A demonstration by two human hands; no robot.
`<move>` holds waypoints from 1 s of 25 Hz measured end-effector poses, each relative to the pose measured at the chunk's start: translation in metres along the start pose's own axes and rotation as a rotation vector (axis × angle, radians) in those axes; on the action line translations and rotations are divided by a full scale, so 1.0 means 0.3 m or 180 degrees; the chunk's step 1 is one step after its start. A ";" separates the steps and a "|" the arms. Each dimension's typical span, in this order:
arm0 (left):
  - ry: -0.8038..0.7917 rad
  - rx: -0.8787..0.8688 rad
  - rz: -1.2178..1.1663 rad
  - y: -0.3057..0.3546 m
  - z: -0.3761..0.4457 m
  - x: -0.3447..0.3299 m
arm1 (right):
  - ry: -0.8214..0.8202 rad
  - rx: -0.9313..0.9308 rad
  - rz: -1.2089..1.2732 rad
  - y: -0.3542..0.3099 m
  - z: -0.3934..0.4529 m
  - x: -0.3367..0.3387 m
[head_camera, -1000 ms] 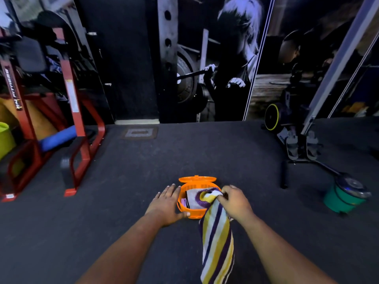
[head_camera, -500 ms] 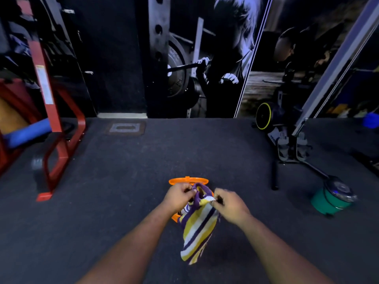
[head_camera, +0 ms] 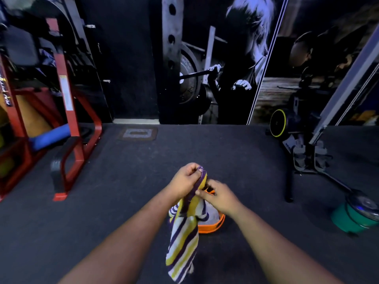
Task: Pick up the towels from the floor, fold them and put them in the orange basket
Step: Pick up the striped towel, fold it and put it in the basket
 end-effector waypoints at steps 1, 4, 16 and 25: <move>0.0005 -0.0188 0.0244 0.019 0.011 0.001 | -0.0022 0.0066 -0.0216 -0.001 0.014 0.004; 0.0089 -0.0458 0.0914 0.040 0.025 0.051 | 0.0348 -0.0127 0.0209 0.030 0.033 0.028; 0.1716 0.0026 -0.0453 0.027 0.074 0.189 | -0.0420 0.0298 -0.0965 0.145 0.048 0.143; 0.0199 0.0263 0.0995 -0.222 -0.024 0.074 | -0.0011 -0.0177 0.0397 0.058 0.111 0.113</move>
Point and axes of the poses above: each hand's wrist, its own z-axis towards the middle knuckle, its own x-axis out of the back of the hand, y = z × x, the point moved 1 cm from there along z, towards the middle knuckle, and after that the axes turned 9 degrees about y, right-handed, at the moved point
